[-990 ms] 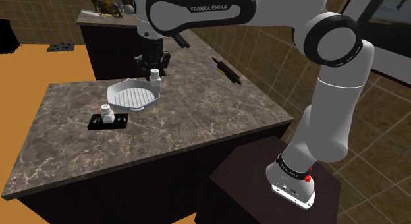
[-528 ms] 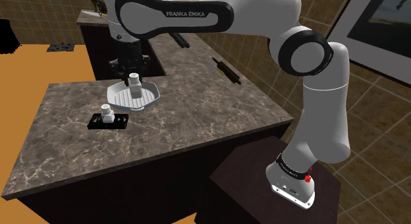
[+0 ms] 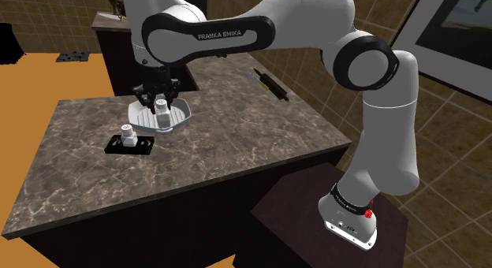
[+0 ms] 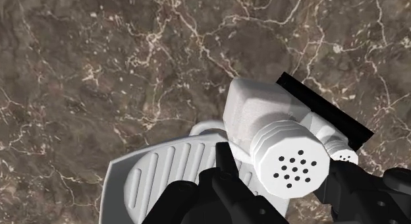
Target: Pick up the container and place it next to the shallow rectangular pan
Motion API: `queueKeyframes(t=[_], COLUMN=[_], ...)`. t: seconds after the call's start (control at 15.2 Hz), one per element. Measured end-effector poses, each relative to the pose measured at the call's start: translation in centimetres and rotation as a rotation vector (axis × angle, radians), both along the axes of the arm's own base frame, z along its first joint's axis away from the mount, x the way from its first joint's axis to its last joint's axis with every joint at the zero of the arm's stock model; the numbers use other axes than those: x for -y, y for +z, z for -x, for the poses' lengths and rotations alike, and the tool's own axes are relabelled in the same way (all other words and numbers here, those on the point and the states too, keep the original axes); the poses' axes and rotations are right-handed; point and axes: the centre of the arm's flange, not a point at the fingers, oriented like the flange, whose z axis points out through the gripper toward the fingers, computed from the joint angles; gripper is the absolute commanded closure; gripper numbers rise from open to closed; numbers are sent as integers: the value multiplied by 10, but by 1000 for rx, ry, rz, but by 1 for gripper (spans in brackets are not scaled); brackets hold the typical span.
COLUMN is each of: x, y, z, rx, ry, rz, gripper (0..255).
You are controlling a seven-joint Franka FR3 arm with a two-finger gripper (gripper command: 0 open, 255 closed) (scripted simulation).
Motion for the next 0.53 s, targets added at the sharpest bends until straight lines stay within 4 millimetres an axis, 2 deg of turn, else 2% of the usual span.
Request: queueKeyframes(t=[0.53], x=[0], y=[-43], z=[0], rx=[0], ry=[0], rz=[0], gripper=[255])
